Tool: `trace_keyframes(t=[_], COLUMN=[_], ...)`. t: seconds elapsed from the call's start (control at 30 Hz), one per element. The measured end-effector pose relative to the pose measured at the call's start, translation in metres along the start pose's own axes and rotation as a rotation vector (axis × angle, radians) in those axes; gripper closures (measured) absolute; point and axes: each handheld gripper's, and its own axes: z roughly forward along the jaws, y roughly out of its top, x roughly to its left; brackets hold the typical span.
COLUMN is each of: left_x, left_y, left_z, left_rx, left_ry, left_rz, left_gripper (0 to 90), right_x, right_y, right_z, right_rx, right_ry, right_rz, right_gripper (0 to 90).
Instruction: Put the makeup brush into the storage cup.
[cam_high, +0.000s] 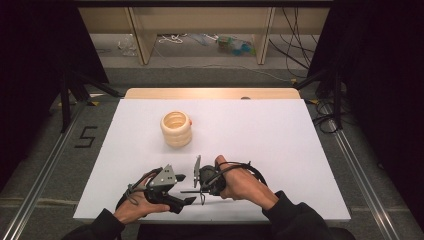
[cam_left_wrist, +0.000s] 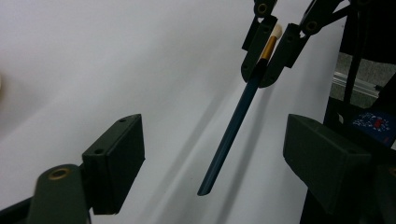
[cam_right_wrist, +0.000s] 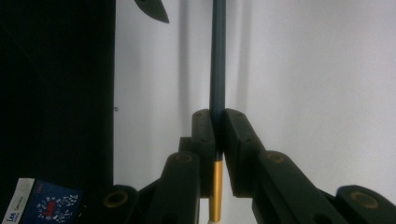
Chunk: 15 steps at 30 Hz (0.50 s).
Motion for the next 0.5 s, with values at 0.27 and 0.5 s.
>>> trace_keyframes(t=[0.27, 0.5], left_x=[-0.0028, -0.0046], left_y=[0.0010, 0.0018], left_z=[0.0028, 0.0056], left_rx=[0.008, 0.019], left_ry=[-0.008, -0.017], left_rz=[0.026, 0.044], left_gripper=[25.0, 26.9], right_x=[0.0033, -0.0003], right_y=[0.0023, 0.0013], right_z=[0.0003, 0.0005], right_rx=[0.022, 0.022], right_ry=[0.019, 0.002], right_rz=[0.030, -0.029], right_gripper=[83.4, 83.4])
